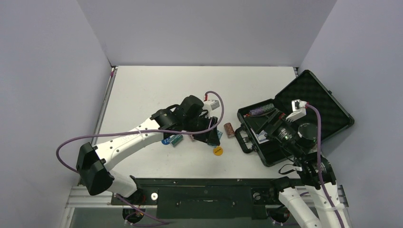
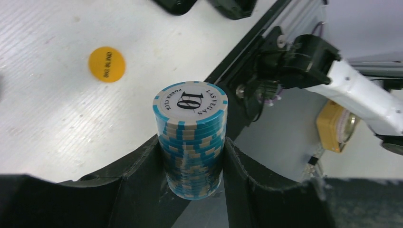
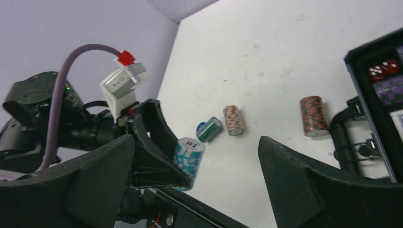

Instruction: Pack up texas hold em set

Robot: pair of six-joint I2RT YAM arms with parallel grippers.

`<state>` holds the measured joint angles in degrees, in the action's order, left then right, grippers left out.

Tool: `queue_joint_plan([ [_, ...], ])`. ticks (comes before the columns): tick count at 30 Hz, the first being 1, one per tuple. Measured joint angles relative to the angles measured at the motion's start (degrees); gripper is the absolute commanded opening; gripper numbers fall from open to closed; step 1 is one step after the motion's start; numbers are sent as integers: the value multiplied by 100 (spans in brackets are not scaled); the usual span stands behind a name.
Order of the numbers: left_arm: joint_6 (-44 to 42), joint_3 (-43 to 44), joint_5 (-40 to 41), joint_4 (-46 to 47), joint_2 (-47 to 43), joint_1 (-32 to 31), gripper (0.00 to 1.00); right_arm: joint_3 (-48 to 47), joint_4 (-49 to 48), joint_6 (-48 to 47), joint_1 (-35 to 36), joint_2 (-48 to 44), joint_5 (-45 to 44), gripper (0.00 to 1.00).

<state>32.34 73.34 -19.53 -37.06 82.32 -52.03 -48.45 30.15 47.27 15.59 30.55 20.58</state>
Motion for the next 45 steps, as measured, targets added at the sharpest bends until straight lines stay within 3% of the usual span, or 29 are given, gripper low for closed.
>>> queue_joint_plan([
  [13, 905, 192, -1281, 1473, -151, 83, 0, -2, -1316, 573, 24, -190, 944, 96],
  [20, 1266, 295, -1777, 2151, -170, 153, 0, -98, -1729, 787, 31, -105, 1248, 89],
  [45, 1679, 901, -2855, 3049, 35, 149, 0, -203, -2155, 1023, 411, 363, 1851, 63],
])
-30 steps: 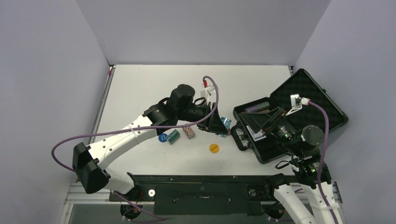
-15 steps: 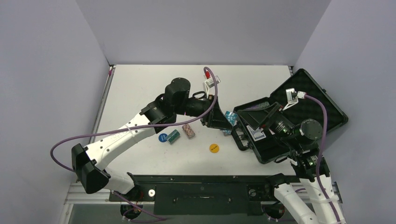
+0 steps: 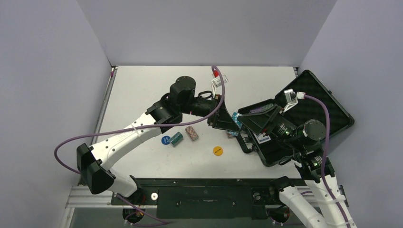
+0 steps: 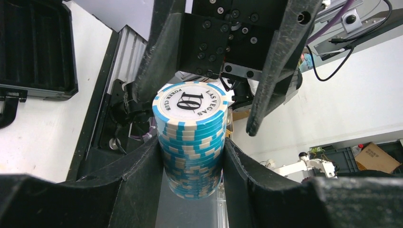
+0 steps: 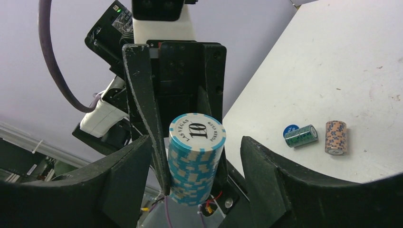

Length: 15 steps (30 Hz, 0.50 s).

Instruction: Pack up texas hold em set

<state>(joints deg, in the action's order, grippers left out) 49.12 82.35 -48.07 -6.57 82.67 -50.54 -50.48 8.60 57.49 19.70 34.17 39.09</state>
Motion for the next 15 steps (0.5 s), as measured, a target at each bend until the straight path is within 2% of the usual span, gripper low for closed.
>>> queue_joint_plan([
  [9, -2, 61, -17, -4, 153, -72, 0, -98, 55, -66, 107, 98, -7, 50],
  [15, -35, 203, -26, -66, 210, -79, 0, -177, 197, -201, 214, 146, -92, 51],
])
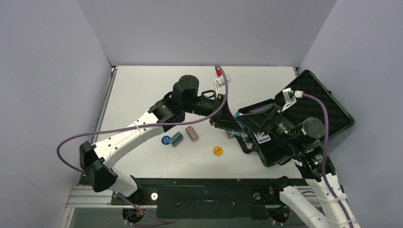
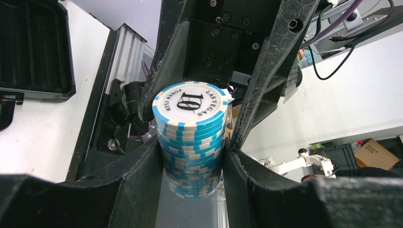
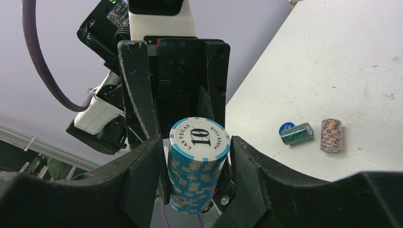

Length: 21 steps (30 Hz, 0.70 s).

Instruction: Pack up texas hold em set

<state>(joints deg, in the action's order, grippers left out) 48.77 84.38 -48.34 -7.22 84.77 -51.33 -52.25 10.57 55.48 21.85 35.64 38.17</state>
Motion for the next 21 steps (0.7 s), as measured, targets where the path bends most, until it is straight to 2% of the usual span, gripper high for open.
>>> queue_joint_plan([
  [3, -33, 44, -9, -59, 35, -4, 0, -15, 70, -70, 15, -2, -90, 45],
  [6, -90, 55, 0, -142, 46, -9, 0, -15, 170, -98, 68, -2, -166, 18],
  [7, -118, 57, 4, -157, 46, -11, 0, -15, 184, -114, 81, -2, -175, 4],
  [8, -153, 63, -2, -173, 46, -11, 5, -20, 210, -90, 81, -2, -188, 1],
  [10, -203, 74, 13, -229, 46, -11, 13, -28, 236, -92, 96, -2, -201, 0],
  [14, -310, 87, 85, -365, 44, -24, 36, -37, 337, -127, 118, -17, -227, 0],
  [15, -339, 87, 114, -391, 44, -33, 45, -37, 369, -140, 118, -31, -243, 0],
  [17, -407, 87, 162, -442, 44, -44, 55, -39, 448, -173, 133, -70, -289, 0],
  [21, -474, 87, 452, -544, 20, -33, 67, -55, 732, -328, 151, -144, -439, 0],
])
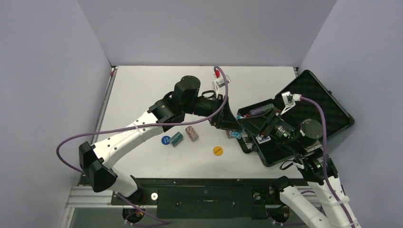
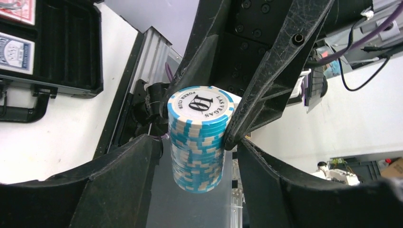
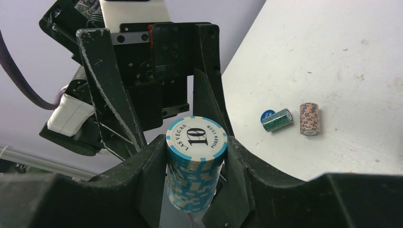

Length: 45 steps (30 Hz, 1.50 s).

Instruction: Pack up texas hold em set

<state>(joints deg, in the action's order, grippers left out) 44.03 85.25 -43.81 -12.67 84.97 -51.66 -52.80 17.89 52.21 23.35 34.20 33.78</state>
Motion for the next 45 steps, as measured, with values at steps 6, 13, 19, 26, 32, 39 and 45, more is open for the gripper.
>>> queue_joint_plan([
  [6, -103, 0, 243, -125, -107, 42, 87, -107, 269, -85, 0, 2, -258, 0],
  [13, -278, 0, 350, -319, -208, 50, 83, -393, 455, -168, 0, 26, -616, 0],
  [19, -341, -59, 413, -348, -240, 50, 79, -444, 492, -195, 0, 114, -693, 0],
  [26, -332, -111, 411, -317, -240, 50, 56, -444, 494, -192, 0, 286, -699, 0],
  [32, -358, -114, 389, -256, -240, 50, 65, -444, 492, -192, 0, 341, -699, 0],
  [39, -308, -138, 356, -79, -234, 50, 62, -442, 492, -192, 0, 341, -699, 0],
  [45, -273, -138, 264, -35, -136, 35, 49, -442, 490, -192, 0, 348, -699, 0],
])
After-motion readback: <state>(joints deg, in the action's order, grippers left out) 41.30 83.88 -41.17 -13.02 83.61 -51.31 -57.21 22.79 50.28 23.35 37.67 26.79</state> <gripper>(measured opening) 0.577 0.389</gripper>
